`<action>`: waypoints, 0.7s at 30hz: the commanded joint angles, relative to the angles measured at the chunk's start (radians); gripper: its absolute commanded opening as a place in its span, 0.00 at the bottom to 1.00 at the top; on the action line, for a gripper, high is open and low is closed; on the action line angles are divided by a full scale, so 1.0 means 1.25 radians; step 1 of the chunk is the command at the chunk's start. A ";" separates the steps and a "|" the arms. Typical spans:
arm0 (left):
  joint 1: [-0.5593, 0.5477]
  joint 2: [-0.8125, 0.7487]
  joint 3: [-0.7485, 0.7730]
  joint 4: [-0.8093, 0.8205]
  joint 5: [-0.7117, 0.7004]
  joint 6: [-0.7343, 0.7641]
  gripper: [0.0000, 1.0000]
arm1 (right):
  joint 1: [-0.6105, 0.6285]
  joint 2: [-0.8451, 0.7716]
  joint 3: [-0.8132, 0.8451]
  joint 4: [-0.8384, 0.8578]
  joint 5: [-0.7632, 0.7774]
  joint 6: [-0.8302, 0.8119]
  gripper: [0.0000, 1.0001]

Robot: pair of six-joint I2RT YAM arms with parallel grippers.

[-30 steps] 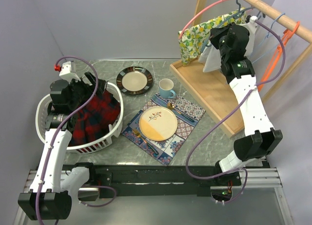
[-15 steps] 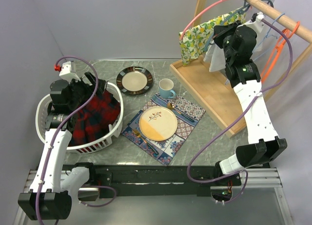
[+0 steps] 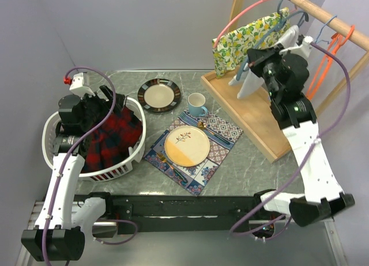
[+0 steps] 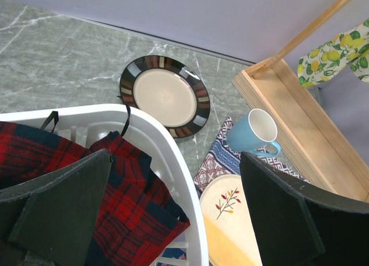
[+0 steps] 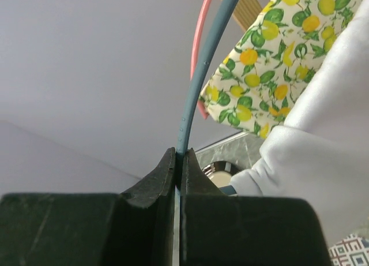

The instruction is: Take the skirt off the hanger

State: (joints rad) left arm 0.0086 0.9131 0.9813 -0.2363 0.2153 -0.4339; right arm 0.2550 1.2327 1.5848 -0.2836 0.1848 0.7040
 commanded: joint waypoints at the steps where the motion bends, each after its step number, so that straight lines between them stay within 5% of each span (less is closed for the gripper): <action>1: -0.003 -0.013 -0.008 0.038 0.046 0.004 0.99 | 0.007 -0.105 -0.046 0.018 -0.042 0.010 0.00; 5: -0.002 -0.013 -0.021 0.075 0.080 -0.009 0.99 | 0.010 -0.188 -0.115 -0.020 -0.119 0.027 0.00; 12: -0.088 -0.044 -0.054 0.229 0.324 0.026 0.99 | 0.008 -0.312 -0.190 -0.069 -0.280 0.026 0.00; 21: -0.329 -0.094 -0.057 0.276 0.271 0.098 0.98 | 0.010 -0.401 -0.336 0.092 -0.538 0.152 0.00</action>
State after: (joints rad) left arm -0.3038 0.7956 0.8795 0.0284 0.5591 -0.3767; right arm 0.2596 0.7662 1.2076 -0.3561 -0.3080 0.8181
